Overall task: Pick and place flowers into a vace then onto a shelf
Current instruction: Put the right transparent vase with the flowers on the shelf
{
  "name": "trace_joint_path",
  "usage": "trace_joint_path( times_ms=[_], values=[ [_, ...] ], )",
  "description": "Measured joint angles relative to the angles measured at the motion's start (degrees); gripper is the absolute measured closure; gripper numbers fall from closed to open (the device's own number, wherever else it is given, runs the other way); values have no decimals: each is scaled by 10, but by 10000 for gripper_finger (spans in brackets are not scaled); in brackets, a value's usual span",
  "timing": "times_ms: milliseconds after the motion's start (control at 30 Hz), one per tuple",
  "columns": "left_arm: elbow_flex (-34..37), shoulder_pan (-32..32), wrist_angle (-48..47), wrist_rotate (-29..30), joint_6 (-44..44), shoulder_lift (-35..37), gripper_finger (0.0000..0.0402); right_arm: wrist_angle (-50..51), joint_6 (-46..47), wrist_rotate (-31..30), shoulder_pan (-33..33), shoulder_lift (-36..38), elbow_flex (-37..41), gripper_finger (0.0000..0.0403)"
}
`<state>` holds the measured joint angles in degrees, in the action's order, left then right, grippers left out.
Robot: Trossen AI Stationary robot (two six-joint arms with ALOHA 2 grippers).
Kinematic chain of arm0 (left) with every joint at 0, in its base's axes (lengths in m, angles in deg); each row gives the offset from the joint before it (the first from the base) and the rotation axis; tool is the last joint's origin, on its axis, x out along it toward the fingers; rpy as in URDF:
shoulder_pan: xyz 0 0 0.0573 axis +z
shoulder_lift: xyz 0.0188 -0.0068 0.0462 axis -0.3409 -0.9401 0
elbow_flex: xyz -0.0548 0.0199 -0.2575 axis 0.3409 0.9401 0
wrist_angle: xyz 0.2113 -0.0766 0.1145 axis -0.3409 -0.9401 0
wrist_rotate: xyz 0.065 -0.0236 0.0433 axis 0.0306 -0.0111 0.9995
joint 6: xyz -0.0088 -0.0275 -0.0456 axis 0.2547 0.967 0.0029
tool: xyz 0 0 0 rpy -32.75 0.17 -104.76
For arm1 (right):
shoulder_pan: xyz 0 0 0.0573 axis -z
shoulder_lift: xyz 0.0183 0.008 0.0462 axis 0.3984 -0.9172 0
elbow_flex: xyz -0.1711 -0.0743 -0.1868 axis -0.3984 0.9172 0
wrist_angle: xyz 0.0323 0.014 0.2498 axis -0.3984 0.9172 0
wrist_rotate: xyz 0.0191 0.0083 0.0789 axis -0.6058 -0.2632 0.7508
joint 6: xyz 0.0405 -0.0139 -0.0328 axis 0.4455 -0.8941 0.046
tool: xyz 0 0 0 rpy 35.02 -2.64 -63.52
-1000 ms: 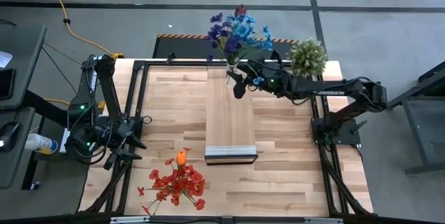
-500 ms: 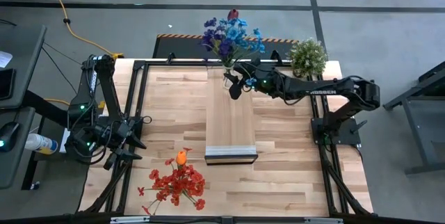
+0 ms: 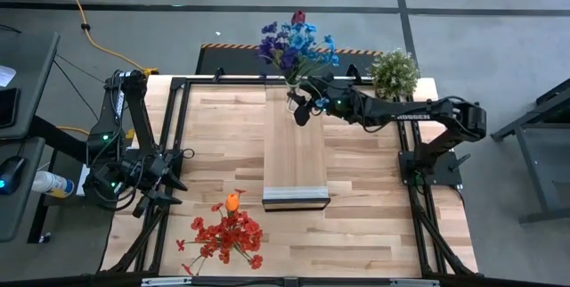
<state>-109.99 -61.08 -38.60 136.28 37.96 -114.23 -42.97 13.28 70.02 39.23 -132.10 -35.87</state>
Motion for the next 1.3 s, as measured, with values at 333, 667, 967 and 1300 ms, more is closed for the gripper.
trace_joint_path(
  times_ms=[333,667,967,1300],
  values=[
    [0,0,0,0,0,0,169,-15,4,-1,1,-29,-2,234],
    [0,0,0,0,0,0,169,-39,4,-2,1,-42,-1,233],
    [0,0,0,0,0,0,169,-22,5,-1,1,-41,-2,212],
    [0,0,0,0,0,0,169,-14,7,-1,1,-41,-1,208]
  ],
)
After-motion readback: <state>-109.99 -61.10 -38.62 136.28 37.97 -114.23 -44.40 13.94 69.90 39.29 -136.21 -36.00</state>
